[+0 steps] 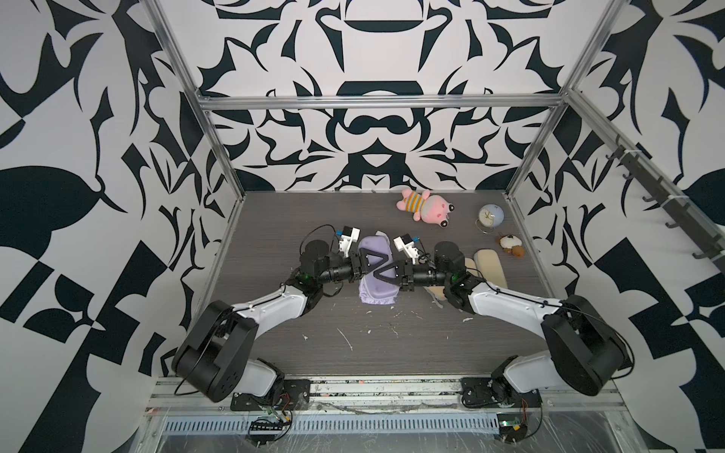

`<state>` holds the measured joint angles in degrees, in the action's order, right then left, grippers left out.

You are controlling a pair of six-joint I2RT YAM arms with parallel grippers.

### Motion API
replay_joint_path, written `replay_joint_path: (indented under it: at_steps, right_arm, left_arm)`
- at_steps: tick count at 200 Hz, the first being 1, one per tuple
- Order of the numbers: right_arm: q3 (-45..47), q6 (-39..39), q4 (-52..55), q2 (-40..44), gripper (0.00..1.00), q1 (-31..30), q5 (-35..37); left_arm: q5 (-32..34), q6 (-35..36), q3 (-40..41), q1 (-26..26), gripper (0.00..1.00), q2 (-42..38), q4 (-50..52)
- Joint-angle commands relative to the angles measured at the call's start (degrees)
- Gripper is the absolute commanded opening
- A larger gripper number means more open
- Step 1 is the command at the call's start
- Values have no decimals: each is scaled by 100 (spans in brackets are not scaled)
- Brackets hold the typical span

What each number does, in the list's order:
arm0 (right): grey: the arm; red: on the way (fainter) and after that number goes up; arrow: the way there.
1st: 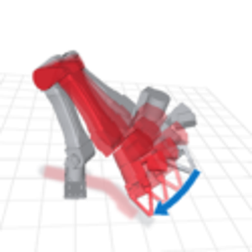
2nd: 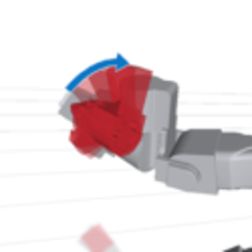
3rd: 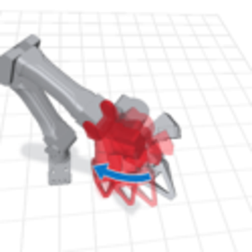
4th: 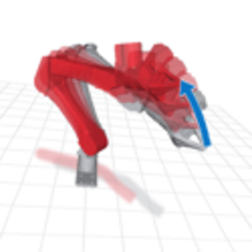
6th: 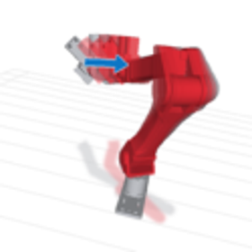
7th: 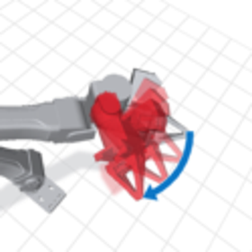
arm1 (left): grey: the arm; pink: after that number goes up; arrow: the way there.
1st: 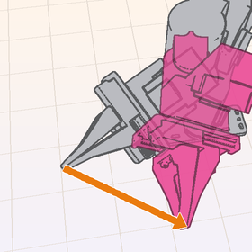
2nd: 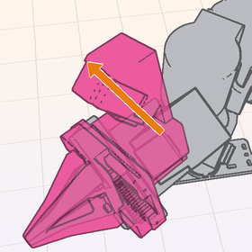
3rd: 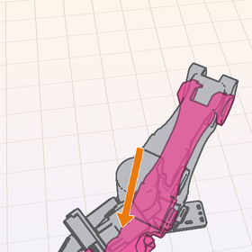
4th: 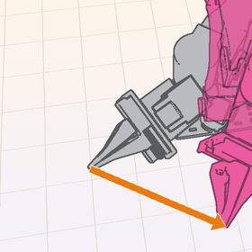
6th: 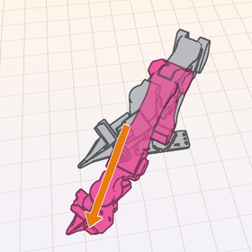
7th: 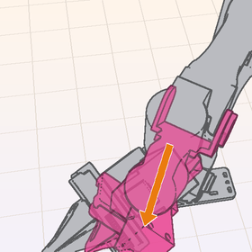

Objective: Put umbrellas into zippered umbrella sleeves
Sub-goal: Adjust the umbrella sleeve.

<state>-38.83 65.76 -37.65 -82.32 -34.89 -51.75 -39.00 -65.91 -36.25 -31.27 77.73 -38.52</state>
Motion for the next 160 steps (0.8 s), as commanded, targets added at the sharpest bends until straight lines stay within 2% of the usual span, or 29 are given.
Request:
replay_joint_path:
  at_steps: [1, 33, 41, 48, 54, 72, 88, 108, 123, 146, 160]
  right_arm:
    - [-46, -47, -498, 150, 20, -167, 155]
    - [-191, -50, -522, 11, 20, -220, 143]
    - [-313, -228, -218, -34, 27, -305, 107]
    - [-434, -472, 207, -48, 39, -429, 207]
    - [-547, -714, 605, -71, 45, -562, 346]
    - [-774, -1019, 1044, -254, 55, -1022, 739]
    - [-808, -701, 377, -493, 60, -1315, 896]
    - [-820, -344, -367, -704, 62, -1458, 1102]
    - [-847, -264, -524, -800, 63, -1481, 1203]
    - [-973, -373, -256, -882, 63, -1497, 1293]
    - [-1029, -583, 89, -841, 63, -1501, 1409]
  left_arm:
    - [709, 316, 180, 173, 76, -738, 735]
    - [587, -142, 653, 213, 75, -773, 61]
    - [600, -219, 678, 204, 75, -690, -55]
    - [633, -295, 691, 179, 75, -605, -222]
    - [674, -364, 668, 138, 74, -528, -332]
    - [867, -478, 546, -48, 70, -222, -605]
    - [1178, -704, 621, -222, 65, -22, -1168]
    - [1470, -1050, 838, -366, 56, 256, -1986]
    - [1585, -1193, 956, -396, 51, 396, -2359]
    - [1567, -1175, 970, -415, 54, 384, -2284]
    - [1444, -940, 903, -394, 51, 212, -1909]
